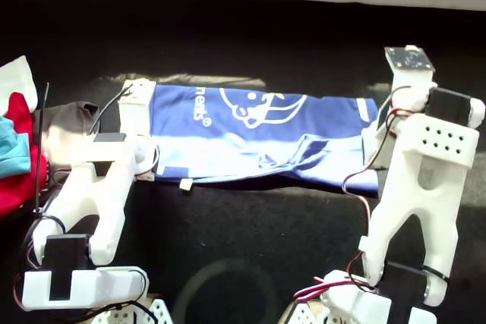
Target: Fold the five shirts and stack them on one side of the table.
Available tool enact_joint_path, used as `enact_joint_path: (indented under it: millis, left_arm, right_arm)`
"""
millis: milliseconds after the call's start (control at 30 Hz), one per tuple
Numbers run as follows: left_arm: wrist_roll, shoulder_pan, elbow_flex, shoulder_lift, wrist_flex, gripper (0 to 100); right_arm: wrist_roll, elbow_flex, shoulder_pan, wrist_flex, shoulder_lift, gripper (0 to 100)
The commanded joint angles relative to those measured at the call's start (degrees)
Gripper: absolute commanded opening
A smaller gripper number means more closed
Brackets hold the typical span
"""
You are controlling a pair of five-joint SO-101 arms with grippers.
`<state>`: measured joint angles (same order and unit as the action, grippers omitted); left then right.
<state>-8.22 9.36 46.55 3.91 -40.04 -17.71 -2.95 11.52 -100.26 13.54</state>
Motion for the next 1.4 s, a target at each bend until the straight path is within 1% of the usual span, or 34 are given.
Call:
enact_joint_path:
  millis: [0,33,100,167,267,433,500,567,700,800,833,900,967,1033,1100,1167,1233,1367]
  left_arm:
    - [0.79,-0.04,-0.66,-0.66,0.79,1]
    - [0.79,-0.04,-0.66,-0.66,1.32,1]
    - [0.79,-0.04,-0.48,-0.66,1.67,1]
    - [0.79,-0.04,-0.31,-0.66,1.67,1]
    - [0.88,-0.04,-0.31,-0.57,1.67,1]
    - [0.88,-0.04,-0.31,-0.57,1.67,1]
    - [0.88,-0.04,-0.31,-0.57,1.67,1]
    - [0.88,-0.04,-0.31,-0.66,1.67,1]
    - [0.88,-0.04,-0.4,-0.66,1.67,1]
    - [0.88,0.31,-0.66,-0.04,1.41,1]
    - [0.88,0.48,-1.1,0.57,-0.26,1]
    - [0.88,1.71,-3.65,3.12,-7.74,1]
    - [0.88,3.03,-7.69,6.2,-15.21,1]
    - [0.88,5.05,-13.14,8.84,-22.51,4]
    - [0.88,7.08,-19.47,10.07,-28.13,10]
    - [0.88,8.75,-25.01,9.1,-31.21,17]
    - [0.88,9.19,-28.7,5.85,-31.38,23]
    - [1.32,8.13,-36.7,-7.16,-30.07,24]
  right_arm:
    - [1.93,-6.02,4.62,-1.01,3.12,0.6]
    - [2.81,-11.38,8.13,-0.66,4.53,0.6]
    - [0.62,-20.35,14.55,3.3,7.34,0.6]
    - [-2.9,-25.54,16.31,7.16,10.59,0.6]
    - [-3.96,-30.99,14.81,10.59,16.66,0.6]
    - [2.73,-38.11,6.02,12.7,24.92,0.6]
    - [3.96,-39.16,2.51,12.79,26.51,0.6]
    - [3.96,-39.34,1.71,13.05,27.3,0.6]
    - [3.43,-39.69,1.98,19.03,27.21,0.6]
    - [2.11,-39.87,1.71,20.09,27.21,0.6]
    - [1.93,-39.96,1.71,20.09,27.21,0.6]
    - [1.49,-39.87,2.07,19.74,27.21,0.6]
    - [-1.58,-39.96,2.07,19.65,27.21,0.6]
    - [-3.25,-39.96,2.07,19.74,27.21,0.6]
    - [-3.6,-39.78,1.98,19.74,27.21,0.6]
    - [-3.69,-39.87,1.98,20.0,27.21,0.6]
    - [-3.69,-39.87,1.98,20.09,27.21,0.6]
    - [-3.78,-39.78,1.71,20.18,27.21,0.6]
